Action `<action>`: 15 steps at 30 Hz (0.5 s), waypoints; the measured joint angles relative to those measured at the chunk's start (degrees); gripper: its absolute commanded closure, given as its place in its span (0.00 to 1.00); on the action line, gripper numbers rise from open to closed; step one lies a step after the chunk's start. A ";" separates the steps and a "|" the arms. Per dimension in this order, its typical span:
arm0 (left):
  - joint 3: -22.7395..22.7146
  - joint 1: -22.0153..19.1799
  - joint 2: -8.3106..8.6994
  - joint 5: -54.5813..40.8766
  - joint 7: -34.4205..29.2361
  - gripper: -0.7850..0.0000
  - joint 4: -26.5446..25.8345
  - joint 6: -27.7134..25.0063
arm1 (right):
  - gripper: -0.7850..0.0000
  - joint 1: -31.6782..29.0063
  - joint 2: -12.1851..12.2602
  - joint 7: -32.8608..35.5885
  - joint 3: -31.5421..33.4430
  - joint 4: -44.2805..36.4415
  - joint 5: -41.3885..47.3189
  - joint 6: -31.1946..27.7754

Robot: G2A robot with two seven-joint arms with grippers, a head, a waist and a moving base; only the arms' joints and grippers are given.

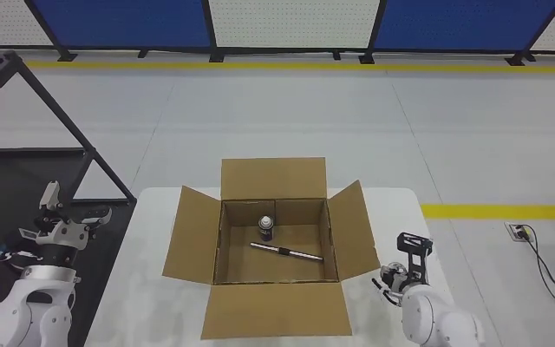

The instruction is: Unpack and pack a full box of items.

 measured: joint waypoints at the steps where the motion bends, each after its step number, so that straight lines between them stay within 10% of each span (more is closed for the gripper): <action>1: 0.00 0.00 0.00 0.00 0.00 0.00 0.00 0.00 | 1.00 0.96 -0.07 0.00 -0.40 1.33 -0.95 1.08; 15: 0.00 0.00 0.00 0.00 0.00 0.00 0.00 0.00 | 1.00 10.51 -0.81 0.32 -1.55 17.16 -4.87 7.47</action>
